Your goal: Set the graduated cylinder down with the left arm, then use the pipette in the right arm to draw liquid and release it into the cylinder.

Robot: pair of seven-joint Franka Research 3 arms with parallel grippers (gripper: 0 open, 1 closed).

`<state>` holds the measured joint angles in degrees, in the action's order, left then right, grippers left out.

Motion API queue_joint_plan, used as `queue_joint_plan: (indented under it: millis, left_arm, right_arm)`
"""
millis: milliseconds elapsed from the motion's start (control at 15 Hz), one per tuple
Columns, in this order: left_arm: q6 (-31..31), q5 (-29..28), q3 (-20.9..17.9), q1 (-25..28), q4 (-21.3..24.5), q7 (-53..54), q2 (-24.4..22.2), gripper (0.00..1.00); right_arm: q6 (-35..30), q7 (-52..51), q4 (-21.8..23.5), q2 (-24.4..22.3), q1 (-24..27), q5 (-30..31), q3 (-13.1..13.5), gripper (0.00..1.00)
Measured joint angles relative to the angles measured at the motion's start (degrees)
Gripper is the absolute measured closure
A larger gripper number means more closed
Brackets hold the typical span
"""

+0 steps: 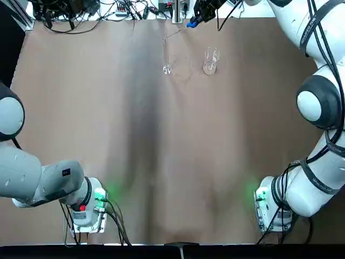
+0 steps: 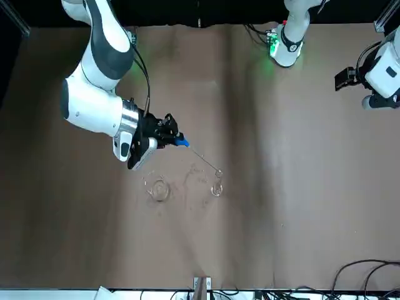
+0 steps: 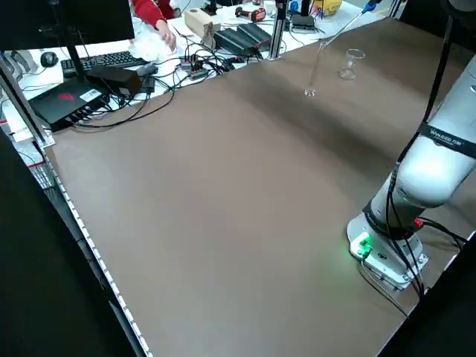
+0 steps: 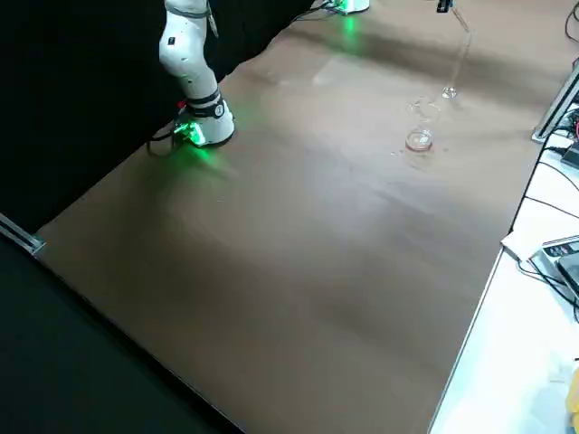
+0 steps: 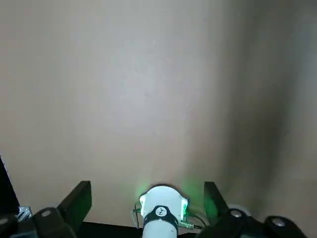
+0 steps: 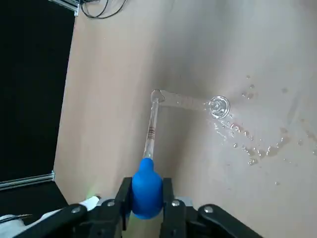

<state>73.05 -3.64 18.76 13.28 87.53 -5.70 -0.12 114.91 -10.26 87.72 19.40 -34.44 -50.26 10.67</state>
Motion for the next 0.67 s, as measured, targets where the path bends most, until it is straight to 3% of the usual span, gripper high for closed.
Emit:
queue_joint_plan:
  millis: [667]
  left_arm:
    - [0.0,0.0,0.0,0.0,0.1,0.1,0.0,0.0]
  right_arm:
    - [0.0,0.0,-0.1,0.0,0.0,0.0,0.4,0.73]
